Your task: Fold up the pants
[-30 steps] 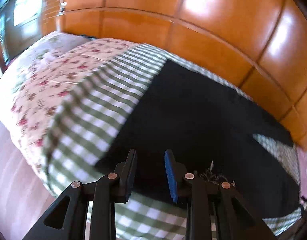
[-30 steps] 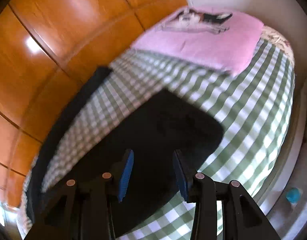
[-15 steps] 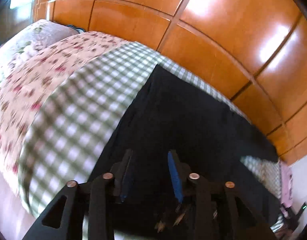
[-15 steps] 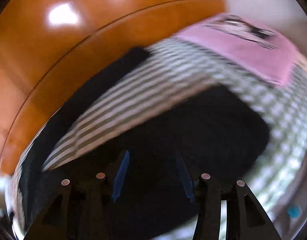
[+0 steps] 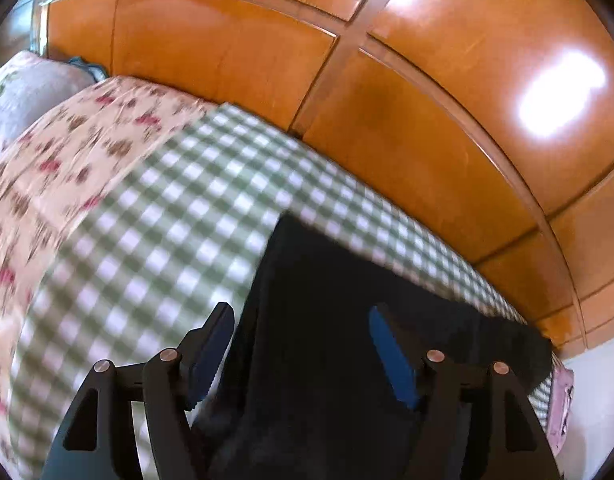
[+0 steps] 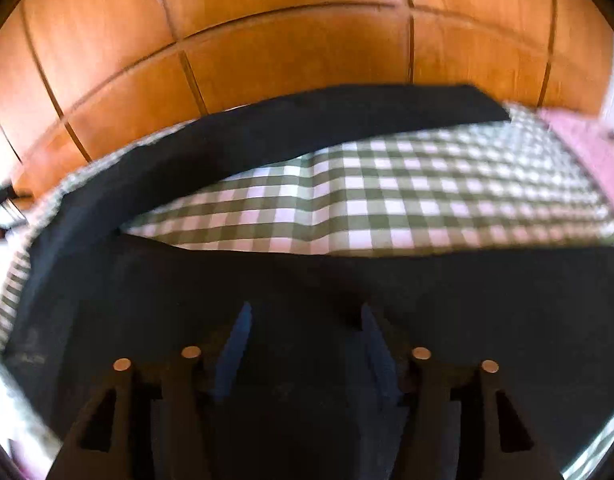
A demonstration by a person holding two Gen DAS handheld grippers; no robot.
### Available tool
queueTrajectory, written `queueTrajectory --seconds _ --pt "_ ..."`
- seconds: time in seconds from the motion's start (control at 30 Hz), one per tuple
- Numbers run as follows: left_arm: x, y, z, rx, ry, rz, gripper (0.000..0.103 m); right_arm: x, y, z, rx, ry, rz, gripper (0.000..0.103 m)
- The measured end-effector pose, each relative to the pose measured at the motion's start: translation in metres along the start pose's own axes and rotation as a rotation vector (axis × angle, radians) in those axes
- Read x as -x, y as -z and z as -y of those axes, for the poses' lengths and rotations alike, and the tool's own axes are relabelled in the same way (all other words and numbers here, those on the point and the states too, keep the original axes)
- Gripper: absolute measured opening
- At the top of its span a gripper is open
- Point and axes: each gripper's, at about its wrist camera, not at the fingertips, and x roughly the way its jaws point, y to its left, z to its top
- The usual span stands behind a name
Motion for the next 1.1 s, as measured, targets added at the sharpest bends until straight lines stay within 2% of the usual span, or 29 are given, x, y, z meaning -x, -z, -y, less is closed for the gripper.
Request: queueTrajectory --seconds 0.1,0.17,0.27,0.33,0.4,0.47,0.5,0.53,0.6,0.63,0.7,0.73,0.8,0.93,1.1 --pt "-0.018 -0.017 0.004 -0.022 -0.033 -0.002 0.078 -0.015 0.0 0.003 -0.009 -0.009 0.01 0.072" --pt "-0.034 -0.026 0.006 -0.032 -0.049 -0.024 0.084 -0.016 0.001 0.002 -0.014 -0.036 0.019 0.085" --pt "-0.051 -0.035 0.006 -0.035 -0.065 -0.042 0.085 -0.021 0.002 -0.003 0.015 -0.06 0.017 0.098" --pt "-0.062 -0.04 0.005 -0.025 -0.092 -0.052 0.085 -0.024 0.001 -0.007 0.039 -0.076 0.006 0.103" --pt "-0.074 -0.044 0.003 -0.01 -0.101 -0.08 0.085 -0.027 0.0 -0.008 0.042 -0.074 0.001 0.103" --pt "-0.082 -0.045 0.003 0.003 -0.1 -0.105 0.076 -0.026 0.001 -0.006 0.034 -0.083 0.01 0.103" --pt "-0.087 -0.045 0.003 0.011 -0.091 -0.128 0.064 -0.025 0.002 -0.005 0.03 -0.086 0.019 0.103" --pt "-0.09 -0.044 0.004 0.015 -0.099 -0.146 0.058 -0.024 0.002 -0.005 0.029 -0.085 0.025 0.103" --pt "-0.092 -0.041 0.009 -0.015 -0.141 -0.141 0.052 -0.024 0.003 -0.006 0.033 -0.079 0.032 0.103" --pt "-0.093 -0.04 0.012 -0.035 -0.151 -0.143 0.034 -0.025 0.003 -0.006 0.035 -0.075 0.034 0.103" --pt "-0.09 -0.038 0.015 -0.06 -0.162 -0.147 0.019 -0.025 0.003 -0.006 0.036 -0.075 0.035 0.103" --pt "-0.085 -0.036 0.016 -0.064 -0.153 -0.131 0.008 -0.025 0.003 -0.006 0.036 -0.075 0.035 0.103" --pt "-0.064 -0.03 0.024 -0.08 -0.115 -0.071 0.008 -0.025 0.004 -0.006 0.038 -0.073 0.036 0.103" --pt "-0.003 -0.01 0.041 -0.118 0.007 0.052 0.006 -0.025 0.004 -0.006 0.045 -0.069 0.035 0.103" --pt "0.082 0.035 0.059 -0.187 0.158 0.173 0.005 -0.027 0.003 -0.008 0.06 -0.057 0.028 0.103"
